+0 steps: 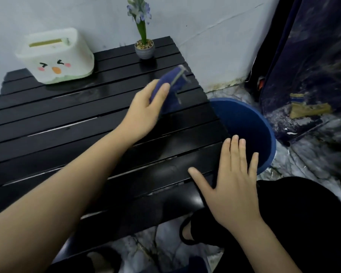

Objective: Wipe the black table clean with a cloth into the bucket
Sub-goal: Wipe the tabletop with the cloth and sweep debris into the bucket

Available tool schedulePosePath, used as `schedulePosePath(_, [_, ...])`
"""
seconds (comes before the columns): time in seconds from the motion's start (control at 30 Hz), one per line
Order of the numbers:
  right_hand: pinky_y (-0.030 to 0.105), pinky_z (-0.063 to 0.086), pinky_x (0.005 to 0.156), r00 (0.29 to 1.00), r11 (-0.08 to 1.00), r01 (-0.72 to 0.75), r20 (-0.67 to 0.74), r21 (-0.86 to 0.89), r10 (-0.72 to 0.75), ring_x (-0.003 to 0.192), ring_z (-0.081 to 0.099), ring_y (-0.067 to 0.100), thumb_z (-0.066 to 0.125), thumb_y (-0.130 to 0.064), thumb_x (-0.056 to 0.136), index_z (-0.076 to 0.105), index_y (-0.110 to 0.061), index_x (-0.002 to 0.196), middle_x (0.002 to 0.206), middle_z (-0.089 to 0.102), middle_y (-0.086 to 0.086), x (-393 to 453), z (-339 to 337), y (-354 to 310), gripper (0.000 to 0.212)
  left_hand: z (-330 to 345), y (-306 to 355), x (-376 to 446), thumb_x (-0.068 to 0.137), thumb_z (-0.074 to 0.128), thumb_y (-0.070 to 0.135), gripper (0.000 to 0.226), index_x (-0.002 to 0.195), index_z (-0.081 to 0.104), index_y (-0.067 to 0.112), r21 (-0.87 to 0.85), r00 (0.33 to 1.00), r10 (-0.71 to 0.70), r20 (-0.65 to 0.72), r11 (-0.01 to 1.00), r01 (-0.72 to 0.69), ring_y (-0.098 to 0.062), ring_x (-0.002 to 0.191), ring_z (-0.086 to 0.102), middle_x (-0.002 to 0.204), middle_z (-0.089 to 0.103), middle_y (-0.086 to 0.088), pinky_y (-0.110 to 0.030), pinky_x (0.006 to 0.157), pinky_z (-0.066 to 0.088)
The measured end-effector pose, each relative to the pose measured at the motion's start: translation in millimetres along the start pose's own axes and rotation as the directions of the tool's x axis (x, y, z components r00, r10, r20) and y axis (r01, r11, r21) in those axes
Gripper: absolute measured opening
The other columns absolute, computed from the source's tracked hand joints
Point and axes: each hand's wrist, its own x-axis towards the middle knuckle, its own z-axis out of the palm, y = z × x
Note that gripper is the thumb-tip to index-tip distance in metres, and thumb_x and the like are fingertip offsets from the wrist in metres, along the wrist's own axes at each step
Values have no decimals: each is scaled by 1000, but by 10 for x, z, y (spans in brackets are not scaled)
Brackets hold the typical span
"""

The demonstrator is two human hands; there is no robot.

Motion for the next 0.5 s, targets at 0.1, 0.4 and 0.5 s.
schedulePosePath(0.1, [54, -3, 126, 999, 999, 25, -29, 42, -23, 157, -6, 24, 14, -87, 86, 5, -3, 160, 170, 0, 13, -42, -32, 59, 112, -775, 12, -643, 106, 45, 26, 20, 118, 61, 27, 169, 999, -53, 7, 984, 52, 13, 87, 54, 96, 65, 26, -9, 82, 41])
schedulePosePath(0.4, [60, 2, 124, 998, 998, -62, -17, -30, 62, 157, -1, 31, 20, -98, 73, 1, 0, 159, 168, 5, 19, -343, -25, 255, 132, -1165, -173, -2135, 97, 16, 68, 81, 160, 9, 18, 722, 912, -239, 332, 686, -83, -13, 156, -5, 168, -1, 5, -52, 126, 3])
schedulePosePath(0.5, [62, 4, 123, 997, 997, -78, 6, -21, 78, 156, 2, 33, 19, -100, 71, 2, 0, 159, 168, 7, 20, -334, -33, 221, 134, -927, -261, -2056, 99, 13, 65, 80, 160, -1, 15, 821, 912, -210, 352, 538, -193, -14, 155, -9, 169, -5, 1, -50, 126, 4])
